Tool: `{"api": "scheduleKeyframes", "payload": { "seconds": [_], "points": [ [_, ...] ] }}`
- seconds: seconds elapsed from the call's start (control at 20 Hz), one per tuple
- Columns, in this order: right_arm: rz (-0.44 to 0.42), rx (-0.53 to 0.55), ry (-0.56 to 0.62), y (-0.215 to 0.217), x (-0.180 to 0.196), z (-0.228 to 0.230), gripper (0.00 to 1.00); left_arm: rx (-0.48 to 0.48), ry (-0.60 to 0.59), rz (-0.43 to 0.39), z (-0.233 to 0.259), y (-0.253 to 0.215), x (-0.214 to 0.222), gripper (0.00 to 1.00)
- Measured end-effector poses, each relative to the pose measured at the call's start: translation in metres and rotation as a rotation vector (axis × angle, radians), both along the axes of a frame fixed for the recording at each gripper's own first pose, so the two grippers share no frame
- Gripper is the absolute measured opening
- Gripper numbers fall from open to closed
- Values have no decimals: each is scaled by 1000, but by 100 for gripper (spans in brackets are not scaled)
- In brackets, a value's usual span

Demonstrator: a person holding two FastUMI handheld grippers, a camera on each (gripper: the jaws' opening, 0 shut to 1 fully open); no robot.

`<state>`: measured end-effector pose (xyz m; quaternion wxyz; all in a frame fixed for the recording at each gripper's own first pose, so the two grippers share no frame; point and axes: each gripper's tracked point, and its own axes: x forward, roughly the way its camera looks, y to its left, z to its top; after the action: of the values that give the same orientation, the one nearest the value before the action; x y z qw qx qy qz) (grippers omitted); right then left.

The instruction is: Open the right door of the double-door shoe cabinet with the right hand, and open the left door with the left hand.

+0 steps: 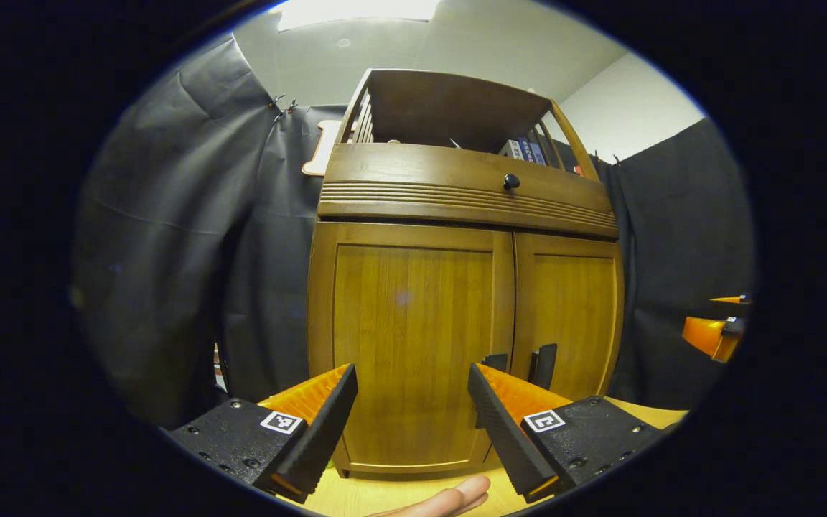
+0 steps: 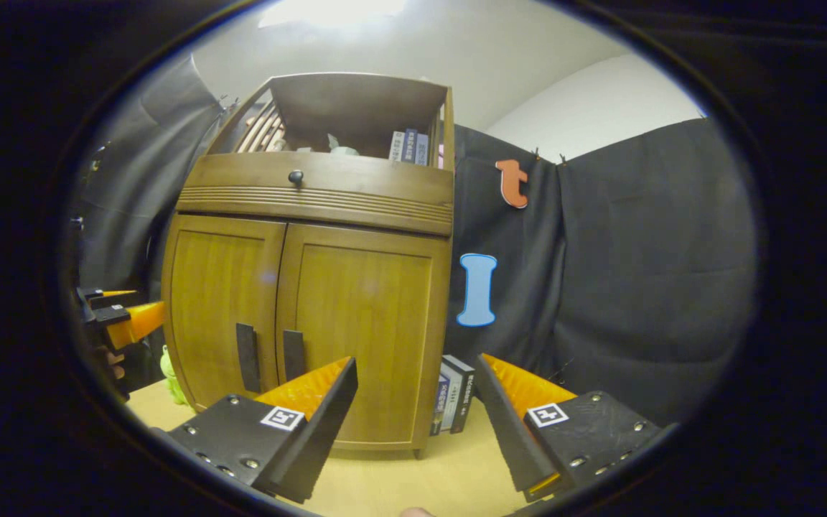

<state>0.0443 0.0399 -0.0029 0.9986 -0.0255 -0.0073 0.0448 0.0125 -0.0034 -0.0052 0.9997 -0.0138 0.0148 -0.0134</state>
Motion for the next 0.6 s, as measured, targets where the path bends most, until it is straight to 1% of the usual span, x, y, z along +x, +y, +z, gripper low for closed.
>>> {"api": "scheduleKeyframes", "payload": {
  "seconds": [0.1,0.2,0.25,0.3,0.35,0.45,0.5,0.6],
  "points": [
    [21,10,14,12,18,-6,96,-2,1,1,-1,1,2,95],
    [72,14,25,33,36,-9,98,-3,-1,1,0,3,2,95],
    [87,13,32,42,45,-12,96,-2,-1,1,-1,3,2,95],
    [98,10,37,47,55,-16,96,-3,-1,1,-1,4,3,95],
    [106,7,43,54,64,-20,99,-3,1,0,-2,4,3,95],
    [124,-6,63,70,82,-31,96,-8,5,3,-3,6,5,95],
    [131,-10,74,76,90,-39,97,-11,6,8,-2,9,6,95],
    [150,-14,90,90,105,-51,96,-28,6,18,-2,14,11,95]
  ]
}}
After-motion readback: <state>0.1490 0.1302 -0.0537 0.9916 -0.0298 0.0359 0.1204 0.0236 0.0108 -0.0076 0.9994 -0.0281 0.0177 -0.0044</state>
